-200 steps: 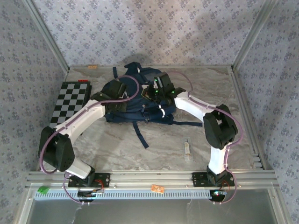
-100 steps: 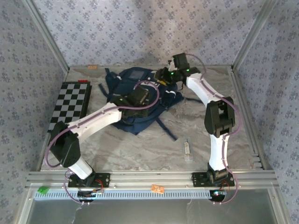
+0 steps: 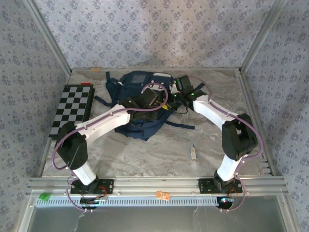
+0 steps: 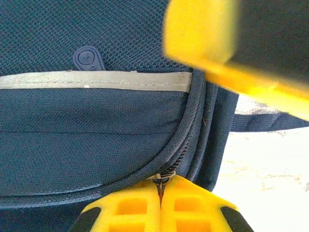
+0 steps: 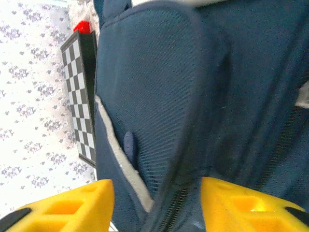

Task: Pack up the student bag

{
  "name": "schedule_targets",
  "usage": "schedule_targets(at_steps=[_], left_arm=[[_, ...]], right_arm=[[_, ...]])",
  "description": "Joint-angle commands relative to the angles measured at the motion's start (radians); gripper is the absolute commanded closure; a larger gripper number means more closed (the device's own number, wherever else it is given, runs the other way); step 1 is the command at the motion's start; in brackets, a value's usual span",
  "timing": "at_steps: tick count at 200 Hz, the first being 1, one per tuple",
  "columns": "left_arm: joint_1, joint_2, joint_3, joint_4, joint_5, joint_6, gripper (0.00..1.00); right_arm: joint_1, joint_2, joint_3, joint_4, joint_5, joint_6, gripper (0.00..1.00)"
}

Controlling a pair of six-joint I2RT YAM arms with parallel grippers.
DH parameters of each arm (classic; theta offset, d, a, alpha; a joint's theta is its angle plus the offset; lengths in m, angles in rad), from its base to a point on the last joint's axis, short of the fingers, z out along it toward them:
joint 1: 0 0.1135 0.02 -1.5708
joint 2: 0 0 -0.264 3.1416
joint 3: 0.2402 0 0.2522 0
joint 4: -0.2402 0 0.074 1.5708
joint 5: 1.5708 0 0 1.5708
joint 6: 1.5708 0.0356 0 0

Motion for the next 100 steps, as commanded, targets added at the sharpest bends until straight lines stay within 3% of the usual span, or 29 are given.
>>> schedule_targets(at_steps=[1,17,47,100], left_arm=[[0.007,0.011,0.015,0.019,0.023,-0.001,1.00],[0.006,0.007,0.002,0.027,0.038,0.007,1.00],[0.008,-0.005,-0.015,-0.021,0.011,0.013,1.00],[0.060,-0.141,-0.216,-0.042,0.005,0.038,1.00]], right_arm=[[0.000,0.044,-0.001,0.114,-0.004,0.098,0.59],[-0.001,0.064,-0.001,0.145,-0.004,0.101,0.75],[-0.009,0.069,0.051,0.013,0.012,-0.006,1.00],[-0.077,0.076,0.094,-0.148,0.001,-0.180,1.00]])
